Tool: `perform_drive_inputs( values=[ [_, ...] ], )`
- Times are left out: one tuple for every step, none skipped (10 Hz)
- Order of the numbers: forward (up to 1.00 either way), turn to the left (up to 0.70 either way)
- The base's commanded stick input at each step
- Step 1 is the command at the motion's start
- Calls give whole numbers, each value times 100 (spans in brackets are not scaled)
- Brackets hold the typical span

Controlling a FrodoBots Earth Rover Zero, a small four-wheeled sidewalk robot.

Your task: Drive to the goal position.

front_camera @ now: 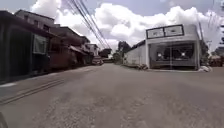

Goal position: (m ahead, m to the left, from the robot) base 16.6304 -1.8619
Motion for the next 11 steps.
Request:
perform_drive_inputs(
  values=[
    [100, 0],
    [100, 0],
    [100, 0],
    [100, 0],
    [100, 0],
    [100, 0],
    [100, 0],
    [100, 0],
    [100, 0],
    [100, 0],
    [100, 0]
  ],
)
